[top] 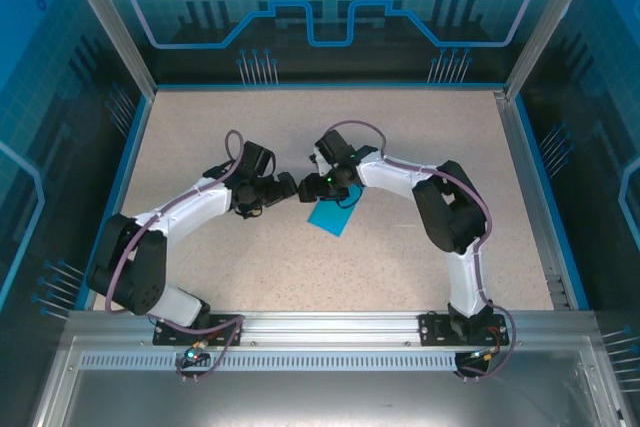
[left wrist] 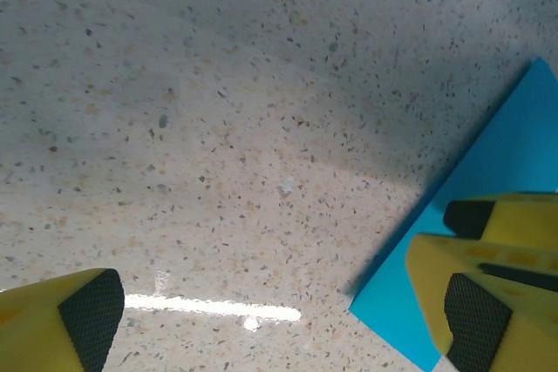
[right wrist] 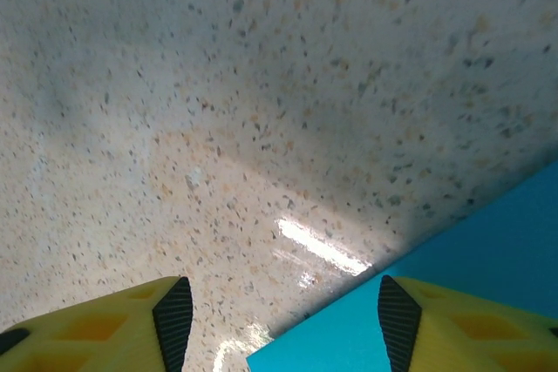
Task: Fold a paper plane with a square sheet of paper (pick it up from the middle)
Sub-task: Rotate the paper at the center of the table, then third fold the triangle at the center of the table.
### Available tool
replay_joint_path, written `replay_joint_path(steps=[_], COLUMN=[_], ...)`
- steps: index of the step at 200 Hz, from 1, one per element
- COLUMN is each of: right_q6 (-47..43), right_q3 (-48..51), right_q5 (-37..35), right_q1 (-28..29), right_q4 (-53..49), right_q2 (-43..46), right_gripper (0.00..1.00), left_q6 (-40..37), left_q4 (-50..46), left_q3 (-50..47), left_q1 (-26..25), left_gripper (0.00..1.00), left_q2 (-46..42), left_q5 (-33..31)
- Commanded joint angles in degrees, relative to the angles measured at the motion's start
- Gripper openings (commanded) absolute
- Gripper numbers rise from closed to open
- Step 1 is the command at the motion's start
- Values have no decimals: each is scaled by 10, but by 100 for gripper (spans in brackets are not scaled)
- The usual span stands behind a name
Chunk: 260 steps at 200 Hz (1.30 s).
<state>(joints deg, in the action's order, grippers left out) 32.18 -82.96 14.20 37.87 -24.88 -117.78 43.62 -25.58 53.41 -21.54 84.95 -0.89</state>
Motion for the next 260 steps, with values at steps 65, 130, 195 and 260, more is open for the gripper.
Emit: replay_joint_path(steps=[65,130,195,260], right_q6=[-166,-232,31,168], right_q3=[37,88,261,391], right_q5=[26,13,12,50], right_q1=[-2,-17,-81,-146], right_q4=[-102,-128,25,91], right_q2=[-6,86,269,327], right_gripper=[61,62,66,66], left_q6=[10,0,-21,-14], left_q4=[5,36,141,172], left_q3=[-1,-1,41,167], left_q1=[6,6,-53,-113], left_gripper=[98,99,91,57], left_q2=[-21,-13,65,222], left_q5=[-2,56,176,249])
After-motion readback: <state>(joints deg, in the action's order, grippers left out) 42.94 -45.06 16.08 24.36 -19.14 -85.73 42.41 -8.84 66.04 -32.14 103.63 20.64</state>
